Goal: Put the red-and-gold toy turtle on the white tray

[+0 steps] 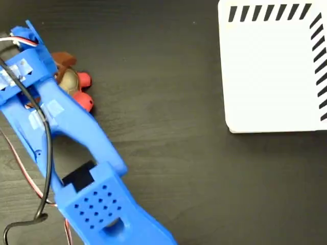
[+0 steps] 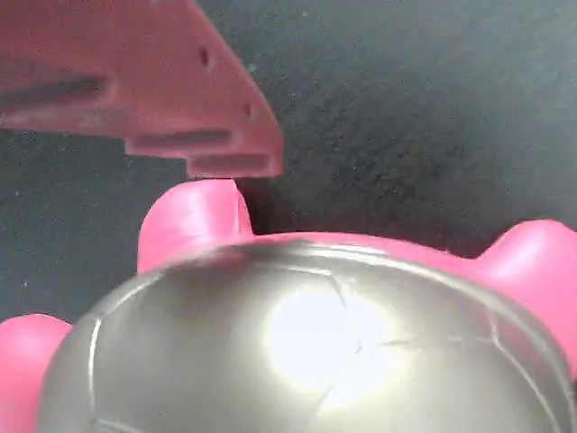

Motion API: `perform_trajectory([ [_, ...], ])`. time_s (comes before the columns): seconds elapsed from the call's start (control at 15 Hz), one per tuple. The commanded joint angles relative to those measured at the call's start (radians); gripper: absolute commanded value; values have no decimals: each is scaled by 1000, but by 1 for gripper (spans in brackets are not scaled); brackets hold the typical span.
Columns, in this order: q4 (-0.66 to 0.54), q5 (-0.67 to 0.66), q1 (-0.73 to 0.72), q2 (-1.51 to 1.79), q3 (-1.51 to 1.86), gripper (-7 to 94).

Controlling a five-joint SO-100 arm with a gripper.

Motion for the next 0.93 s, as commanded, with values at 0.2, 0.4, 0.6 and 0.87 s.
perform_trajectory([
  [0.2,-40,-8,2,2,-38,63],
  [0.4,-46,-6,2,-2,-38,53],
  [0.6,-46,-9,2,3,-43,38],
  [0.87,-41,-12,15,84,-37,-3],
])
